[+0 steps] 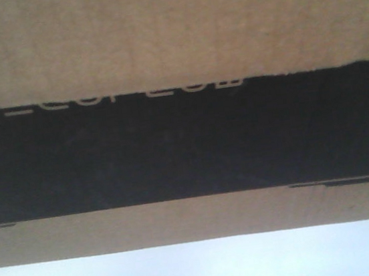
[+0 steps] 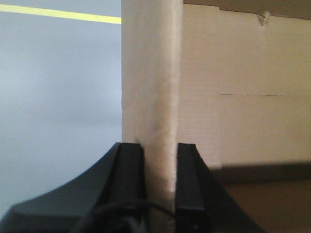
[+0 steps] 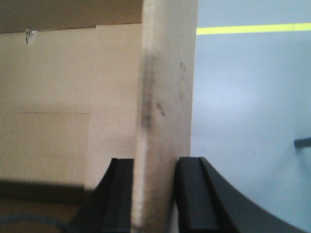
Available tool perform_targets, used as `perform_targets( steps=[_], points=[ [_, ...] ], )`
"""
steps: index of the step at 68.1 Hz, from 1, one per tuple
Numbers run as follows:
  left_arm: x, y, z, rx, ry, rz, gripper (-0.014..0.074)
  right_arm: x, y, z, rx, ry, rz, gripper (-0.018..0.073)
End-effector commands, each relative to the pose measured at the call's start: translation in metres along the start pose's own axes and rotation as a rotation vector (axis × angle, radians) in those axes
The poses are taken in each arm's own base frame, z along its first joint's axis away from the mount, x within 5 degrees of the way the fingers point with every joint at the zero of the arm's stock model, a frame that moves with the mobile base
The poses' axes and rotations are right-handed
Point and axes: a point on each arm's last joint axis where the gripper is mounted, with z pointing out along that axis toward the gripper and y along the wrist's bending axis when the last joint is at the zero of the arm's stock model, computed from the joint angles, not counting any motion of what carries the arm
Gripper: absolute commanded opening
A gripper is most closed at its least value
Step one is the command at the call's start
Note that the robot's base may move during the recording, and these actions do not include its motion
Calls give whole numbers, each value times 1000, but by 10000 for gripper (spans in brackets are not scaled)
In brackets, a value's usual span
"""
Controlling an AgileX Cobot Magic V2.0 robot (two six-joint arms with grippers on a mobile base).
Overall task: Grab box from left shelf to table start
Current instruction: 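Carry the box with both grippers while driving to the white table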
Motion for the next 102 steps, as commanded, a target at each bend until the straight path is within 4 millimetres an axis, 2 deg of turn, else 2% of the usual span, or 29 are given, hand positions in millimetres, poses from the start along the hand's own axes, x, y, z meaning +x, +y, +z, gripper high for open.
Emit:
perform_targets(
  steps=[1, 102],
  points=[
    [-10, 3, -12, -39, -113, 13, -99, -18, -11, -9, 137, -170, -86, 57],
    [-10, 3, -12, -39, -113, 13, -99, -17, -11, -9, 139, -166, -85, 57]
  ],
)
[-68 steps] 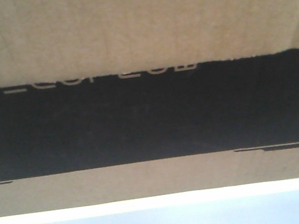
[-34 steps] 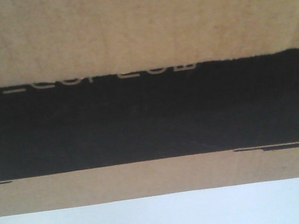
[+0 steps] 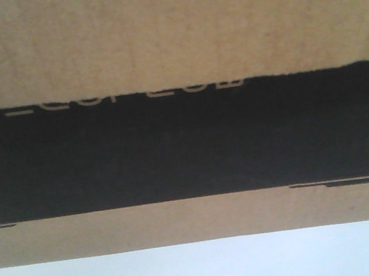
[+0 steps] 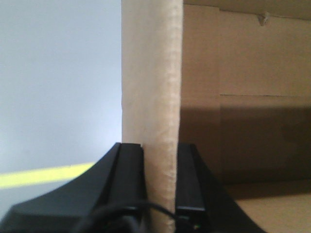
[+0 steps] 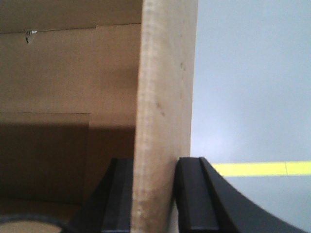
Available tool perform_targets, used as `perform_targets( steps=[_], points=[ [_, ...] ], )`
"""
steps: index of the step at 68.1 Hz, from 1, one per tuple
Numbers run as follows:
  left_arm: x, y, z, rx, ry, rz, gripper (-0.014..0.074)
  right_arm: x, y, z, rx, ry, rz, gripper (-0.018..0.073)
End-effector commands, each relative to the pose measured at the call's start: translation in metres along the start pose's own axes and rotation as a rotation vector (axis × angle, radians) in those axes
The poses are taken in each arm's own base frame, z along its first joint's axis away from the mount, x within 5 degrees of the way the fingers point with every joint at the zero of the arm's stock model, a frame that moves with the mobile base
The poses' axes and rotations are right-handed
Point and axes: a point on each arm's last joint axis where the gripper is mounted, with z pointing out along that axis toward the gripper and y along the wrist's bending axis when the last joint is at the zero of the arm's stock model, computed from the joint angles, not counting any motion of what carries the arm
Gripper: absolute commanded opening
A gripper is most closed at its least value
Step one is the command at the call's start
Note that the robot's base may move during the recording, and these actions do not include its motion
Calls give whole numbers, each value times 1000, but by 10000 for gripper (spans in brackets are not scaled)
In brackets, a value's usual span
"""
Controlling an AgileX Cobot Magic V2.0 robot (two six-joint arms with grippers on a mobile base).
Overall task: Grab box from left shelf to table start
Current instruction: 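Carry the box with both grippers while driving to the white table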
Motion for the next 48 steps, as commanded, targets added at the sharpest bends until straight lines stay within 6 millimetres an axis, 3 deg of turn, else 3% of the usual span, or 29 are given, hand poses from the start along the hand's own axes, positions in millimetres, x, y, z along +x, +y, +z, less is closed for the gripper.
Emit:
perform_targets(
  steps=[1, 48],
  points=[
    [-10, 3, -12, -39, -113, 13, -99, -18, -11, -9, 138, -168, -85, 57],
    [-11, 3, -9, -37, -105, 12, -99, -18, -11, -7, 140, -157, -84, 57]
  ],
)
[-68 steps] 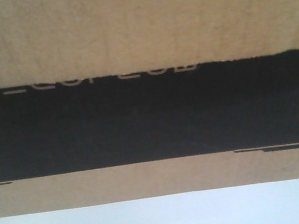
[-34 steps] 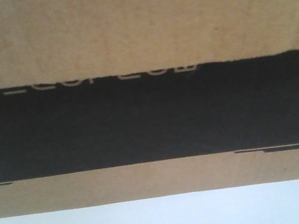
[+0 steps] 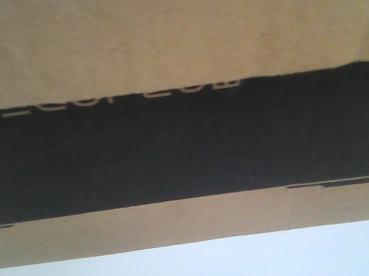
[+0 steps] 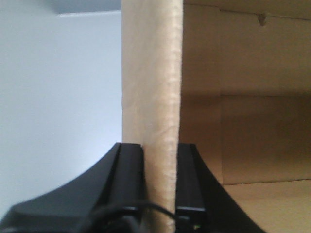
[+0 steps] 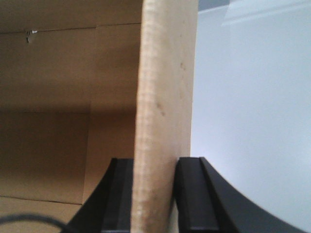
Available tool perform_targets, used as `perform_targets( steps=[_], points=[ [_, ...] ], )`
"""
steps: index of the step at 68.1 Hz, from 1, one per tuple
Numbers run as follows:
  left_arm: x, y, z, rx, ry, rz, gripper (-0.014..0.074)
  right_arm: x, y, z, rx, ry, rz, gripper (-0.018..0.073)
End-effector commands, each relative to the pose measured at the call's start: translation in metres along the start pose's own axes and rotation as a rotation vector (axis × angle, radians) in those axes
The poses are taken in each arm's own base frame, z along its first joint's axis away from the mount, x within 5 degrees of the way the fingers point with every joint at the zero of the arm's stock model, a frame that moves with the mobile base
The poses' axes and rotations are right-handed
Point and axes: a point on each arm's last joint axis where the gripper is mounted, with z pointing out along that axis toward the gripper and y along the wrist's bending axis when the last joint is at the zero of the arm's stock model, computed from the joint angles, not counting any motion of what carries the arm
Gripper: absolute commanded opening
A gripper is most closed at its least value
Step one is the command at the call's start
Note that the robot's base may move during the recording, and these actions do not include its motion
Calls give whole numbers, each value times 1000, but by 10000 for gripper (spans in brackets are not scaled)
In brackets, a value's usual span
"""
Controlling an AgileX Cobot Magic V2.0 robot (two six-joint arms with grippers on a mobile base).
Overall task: Grab box from left shelf to table start
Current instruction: 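Carry the box with both grippers while driving to the white table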
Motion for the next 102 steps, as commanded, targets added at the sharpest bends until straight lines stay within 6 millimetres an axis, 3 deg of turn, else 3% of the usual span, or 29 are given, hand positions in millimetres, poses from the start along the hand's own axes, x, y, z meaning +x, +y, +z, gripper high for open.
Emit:
perform_targets(
  steps=[1, 102],
  points=[
    [-12, 2, -10, -36, -107, 11, -99, -18, -10, -7, 136, -159, -83, 57],
    [-11, -1, -9, -3, -100, 0, -99, -18, -11, -7, 143, -159, -86, 57]
  ],
)
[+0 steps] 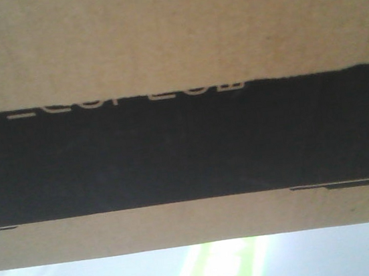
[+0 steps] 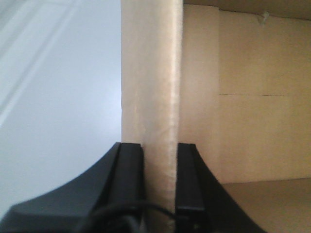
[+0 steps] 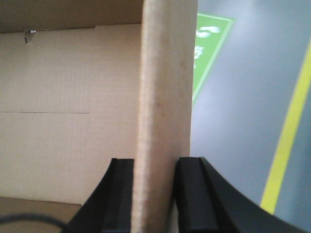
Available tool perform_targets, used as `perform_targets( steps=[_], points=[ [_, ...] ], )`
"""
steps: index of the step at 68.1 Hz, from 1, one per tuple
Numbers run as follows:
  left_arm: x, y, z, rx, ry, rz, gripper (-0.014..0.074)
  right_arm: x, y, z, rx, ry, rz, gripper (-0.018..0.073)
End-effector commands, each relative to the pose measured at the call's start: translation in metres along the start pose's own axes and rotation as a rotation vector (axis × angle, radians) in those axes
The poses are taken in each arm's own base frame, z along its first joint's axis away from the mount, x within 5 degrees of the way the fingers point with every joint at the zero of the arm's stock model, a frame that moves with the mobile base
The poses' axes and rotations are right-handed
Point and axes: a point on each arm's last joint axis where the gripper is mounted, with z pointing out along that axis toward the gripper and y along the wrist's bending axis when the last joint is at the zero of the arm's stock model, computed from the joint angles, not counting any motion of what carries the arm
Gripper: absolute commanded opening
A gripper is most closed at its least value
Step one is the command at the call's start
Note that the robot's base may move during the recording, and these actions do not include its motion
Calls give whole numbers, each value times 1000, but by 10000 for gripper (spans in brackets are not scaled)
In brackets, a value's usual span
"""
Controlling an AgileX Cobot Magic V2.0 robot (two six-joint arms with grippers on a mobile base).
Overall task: Grab box from left shelf to table start
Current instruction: 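Carry the box with both grippers while driving to the white table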
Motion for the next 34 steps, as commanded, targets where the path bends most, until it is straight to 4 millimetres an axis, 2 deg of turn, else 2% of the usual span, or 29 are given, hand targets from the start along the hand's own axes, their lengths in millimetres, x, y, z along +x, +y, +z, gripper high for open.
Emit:
perform_targets(
  steps=[1, 34],
  points=[
    [-11, 0, -11, -12, -107, 4, -99, -18, -11, -9, 141, -161, -81, 57],
    [-11, 0, -11, -12, -107, 4, -99, -18, -11, -9, 140, -162, -82, 57]
  ],
)
